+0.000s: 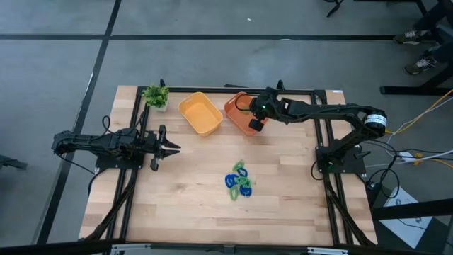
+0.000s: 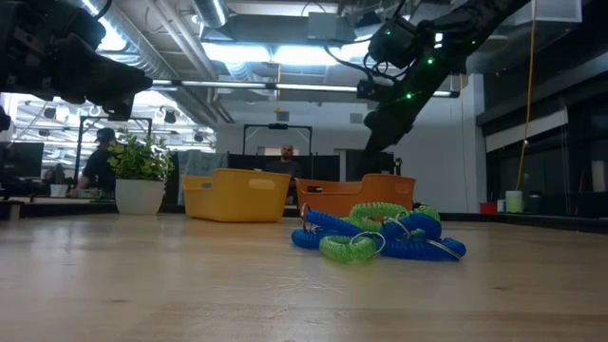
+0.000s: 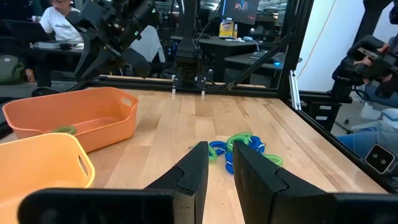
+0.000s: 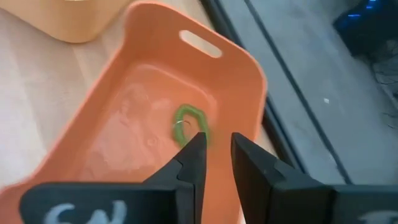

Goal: Sort spring keychains
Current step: Put the blue spring keychain into the yellow bin

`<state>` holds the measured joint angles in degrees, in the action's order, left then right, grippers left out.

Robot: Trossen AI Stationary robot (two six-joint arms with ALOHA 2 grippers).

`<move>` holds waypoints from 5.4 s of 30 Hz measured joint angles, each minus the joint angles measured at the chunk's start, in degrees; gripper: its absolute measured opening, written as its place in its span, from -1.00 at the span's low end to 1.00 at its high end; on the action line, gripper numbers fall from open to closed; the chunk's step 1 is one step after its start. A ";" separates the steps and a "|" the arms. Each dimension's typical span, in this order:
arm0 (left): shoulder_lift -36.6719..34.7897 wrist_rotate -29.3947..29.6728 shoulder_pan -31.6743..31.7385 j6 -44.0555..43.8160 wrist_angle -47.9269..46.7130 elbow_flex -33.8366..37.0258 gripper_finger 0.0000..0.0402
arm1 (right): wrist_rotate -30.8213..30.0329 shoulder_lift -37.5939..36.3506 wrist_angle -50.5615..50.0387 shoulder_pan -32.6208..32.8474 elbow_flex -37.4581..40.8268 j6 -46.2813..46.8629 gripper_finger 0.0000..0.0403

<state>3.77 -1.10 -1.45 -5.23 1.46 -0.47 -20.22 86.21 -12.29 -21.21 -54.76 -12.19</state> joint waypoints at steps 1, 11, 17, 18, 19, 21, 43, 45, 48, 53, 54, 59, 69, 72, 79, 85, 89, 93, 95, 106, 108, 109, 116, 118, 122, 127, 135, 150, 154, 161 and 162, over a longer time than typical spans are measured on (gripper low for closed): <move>0.00 0.00 0.00 0.00 0.00 0.00 -0.65 | 0.97 0.00 0.00 0.00 0.00 0.00 -0.63; 0.02 0.00 0.00 0.00 0.01 0.00 -0.65 | 8.38 -0.02 0.02 0.50 0.00 0.00 -0.63; 0.02 0.01 0.00 0.00 -0.01 0.00 -0.66 | 8.45 -0.02 0.52 2.82 0.00 -0.04 -0.63; 0.01 0.00 0.00 -0.01 0.01 0.00 -0.66 | 8.45 -0.02 0.67 3.31 0.00 -0.21 -0.63; 0.01 0.01 0.00 0.00 0.00 0.00 -0.66 | 8.45 -0.02 0.80 3.80 0.00 -0.26 -0.63; 0.02 0.01 0.00 0.00 0.01 0.00 -0.66 | 9.41 -0.02 0.84 4.75 0.00 -0.30 -0.63; 0.02 0.00 0.00 0.00 0.00 0.00 -0.66 | 35.99 -0.02 0.87 13.35 0.00 -3.65 -0.63; 0.00 0.01 0.00 0.00 0.00 0.00 -0.66 | 37.66 -0.02 0.87 14.79 0.00 -3.08 -0.63; 0.00 0.00 0.00 0.00 0.00 0.00 -0.65 | 38.44 -0.02 0.44 17.10 0.00 -1.36 -0.63; 0.00 -0.01 0.00 0.00 0.01 0.00 -0.66 | 37.98 -0.04 -0.65 20.92 0.00 0.01 -0.63; 0.02 0.01 0.00 -0.01 0.00 0.00 -0.66 | 37.33 -0.04 -0.79 21.70 0.00 0.46 -0.63; 0.02 0.01 0.00 0.00 0.00 0.00 -0.65 | 30.98 0.96 -2.48 26.09 0.00 3.58 -0.63; 0.01 0.01 0.00 0.00 0.01 0.00 -0.66 | 27.31 7.29 -1.24 30.02 0.02 6.14 -0.63; 0.02 0.01 0.00 0.00 0.03 0.00 -0.65 | 27.77 9.58 -1.22 30.05 0.02 7.32 -0.63; 0.02 -0.01 0.00 0.00 0.01 0.00 -0.66 | 27.74 12.60 5.62 30.48 0.01 11.30 -0.63; 0.02 0.01 0.00 0.00 0.01 0.00 -0.65 | 27.82 13.52 9.68 31.54 -0.04 8.29 -0.56; 0.00 0.01 0.00 0.00 -0.01 0.00 -0.66 | 24.78 15.09 11.50 31.84 -0.03 6.79 -0.40; 0.00 0.01 0.00 0.00 0.01 0.00 -0.66 | 19.09 16.34 14.95 31.98 -0.67 7.45 -0.22; 0.01 0.01 0.00 0.00 0.01 0.00 -0.65 | 17.06 16.67 14.09 31.98 -1.61 7.32 -0.15; 0.09 0.03 0.00 0.00 0.08 0.00 -0.66 | 17.34 20.14 13.44 31.95 -2.54 7.27 -0.10; 0.11 0.01 0.00 0.00 -0.12 0.00 -0.65 | 17.36 20.31 14.00 31.95 -2.54 7.37 -0.10; 0.11 0.01 0.00 0.00 0.00 0.00 -0.65 | 17.36 20.31 14.09 31.98 -2.54 7.26 -0.10; 0.11 0.01 0.00 0.00 0.02 0.00 -0.66 | 17.35 20.31 13.30 31.95 -2.54 7.65 -0.20; 0.11 0.01 0.00 0.00 0.01 0.00 -0.66 | 17.37 20.31 12.68 31.95 -2.54 7.65 -0.28; 0.11 0.01 0.00 0.00 0.01 0.00 -0.65 | 17.39 20.60 12.28 31.95 -2.54 7.65 -0.43; 0.11 0.01 0.00 0.00 0.01 0.00 -0.66 | 18.38 20.65 12.12 31.93 -2.55 7.64 -0.53; 0.11 -0.01 0.00 0.00 0.01 0.00 -0.65 | 18.77 20.65 11.98 31.93 -2.56 7.65 -0.58; 0.12 0.01 0.00 0.00 0.01 0.00 -0.66 | 18.75 20.65 12.00 31.87 -2.54 7.67 -0.92; 0.13 0.01 0.00 0.00 0.01 0.00 -0.66 | 18.56 20.65 12.17 31.82 -2.54 8.32 -0.89; 0.13 0.01 0.00 0.00 0.01 0.00 -0.66 | 18.36 20.65 14.19 31.08 -2.54 8.76 -0.94; 0.13 0.01 0.00 0.00 0.01 0.00 -0.66 | 18.36 20.65 14.37 30.97 -2.54 8.76 -0.94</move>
<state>3.90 -1.08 -1.45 -5.23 1.48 -0.47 -1.87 106.87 2.07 9.76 -57.30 -3.42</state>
